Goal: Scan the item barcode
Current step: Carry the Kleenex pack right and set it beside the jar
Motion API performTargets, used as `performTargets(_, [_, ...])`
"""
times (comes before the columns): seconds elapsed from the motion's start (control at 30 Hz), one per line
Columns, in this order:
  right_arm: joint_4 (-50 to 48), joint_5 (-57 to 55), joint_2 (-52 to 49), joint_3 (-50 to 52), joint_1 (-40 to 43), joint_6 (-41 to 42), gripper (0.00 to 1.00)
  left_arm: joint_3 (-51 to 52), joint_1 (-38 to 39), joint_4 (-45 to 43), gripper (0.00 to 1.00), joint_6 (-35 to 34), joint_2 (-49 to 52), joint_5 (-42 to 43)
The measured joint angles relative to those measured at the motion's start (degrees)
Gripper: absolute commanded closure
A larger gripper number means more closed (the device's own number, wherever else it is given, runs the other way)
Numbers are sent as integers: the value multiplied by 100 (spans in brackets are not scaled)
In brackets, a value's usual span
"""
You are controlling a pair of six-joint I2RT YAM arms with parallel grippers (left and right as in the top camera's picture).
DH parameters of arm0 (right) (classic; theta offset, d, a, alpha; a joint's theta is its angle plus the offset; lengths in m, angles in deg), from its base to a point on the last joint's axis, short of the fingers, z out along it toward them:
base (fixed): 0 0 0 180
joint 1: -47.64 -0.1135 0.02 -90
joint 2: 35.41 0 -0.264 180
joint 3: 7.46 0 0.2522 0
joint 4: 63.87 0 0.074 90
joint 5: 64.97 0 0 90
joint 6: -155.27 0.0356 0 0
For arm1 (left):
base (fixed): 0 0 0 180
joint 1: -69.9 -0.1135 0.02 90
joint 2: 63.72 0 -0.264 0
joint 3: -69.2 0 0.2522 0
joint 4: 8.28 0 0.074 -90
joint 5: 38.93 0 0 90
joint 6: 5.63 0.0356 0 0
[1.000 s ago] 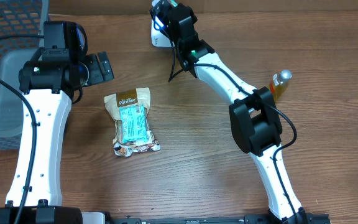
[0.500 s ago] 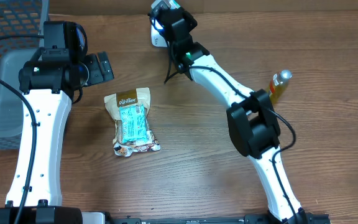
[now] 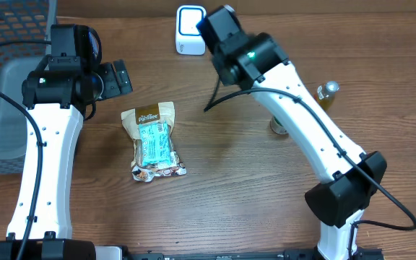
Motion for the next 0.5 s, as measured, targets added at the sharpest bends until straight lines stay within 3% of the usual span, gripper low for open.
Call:
performTargets(0.2, [1384, 612, -81, 581, 494, 1180, 96, 0, 0, -2, 0, 0, 0, 0])
performTargets(0.5, [1853, 782, -90, 1530, 1200, 1574, 96, 0, 0, -2, 0, 0, 0, 0])
